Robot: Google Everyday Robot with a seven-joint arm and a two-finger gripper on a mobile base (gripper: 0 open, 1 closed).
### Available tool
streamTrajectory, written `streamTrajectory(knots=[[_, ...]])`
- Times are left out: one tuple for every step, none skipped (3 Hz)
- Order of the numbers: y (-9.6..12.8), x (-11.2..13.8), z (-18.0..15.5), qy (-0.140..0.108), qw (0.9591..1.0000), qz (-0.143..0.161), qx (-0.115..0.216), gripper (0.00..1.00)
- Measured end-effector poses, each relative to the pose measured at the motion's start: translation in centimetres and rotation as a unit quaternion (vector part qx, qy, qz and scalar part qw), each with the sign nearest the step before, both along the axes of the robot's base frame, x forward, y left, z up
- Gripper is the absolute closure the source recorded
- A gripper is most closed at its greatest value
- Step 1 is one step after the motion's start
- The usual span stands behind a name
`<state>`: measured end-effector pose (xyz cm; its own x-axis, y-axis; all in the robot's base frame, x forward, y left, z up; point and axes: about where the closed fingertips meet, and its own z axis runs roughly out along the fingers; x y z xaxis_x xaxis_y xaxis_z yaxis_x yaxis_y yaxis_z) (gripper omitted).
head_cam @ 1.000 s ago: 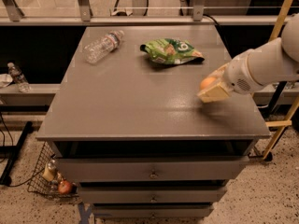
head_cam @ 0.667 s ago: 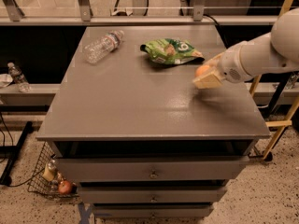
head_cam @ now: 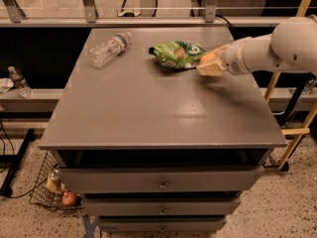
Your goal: Move orange near green rice chip bag
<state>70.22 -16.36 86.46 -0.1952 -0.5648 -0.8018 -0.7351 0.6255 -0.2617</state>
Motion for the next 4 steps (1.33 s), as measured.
streamTrajectory(knots=[[1.17, 1.52, -0.57, 0.008, 0.9997, -0.011, 0.018, 1.0], [1.38, 1.5, -0.68, 0.009, 0.9998, -0.009, 0.018, 0.82], [1.62, 1.52, -0.83, 0.01, 0.9998, -0.007, 0.018, 0.58], [1.87, 1.55, -0.97, 0.011, 0.9998, -0.005, 0.019, 0.35]])
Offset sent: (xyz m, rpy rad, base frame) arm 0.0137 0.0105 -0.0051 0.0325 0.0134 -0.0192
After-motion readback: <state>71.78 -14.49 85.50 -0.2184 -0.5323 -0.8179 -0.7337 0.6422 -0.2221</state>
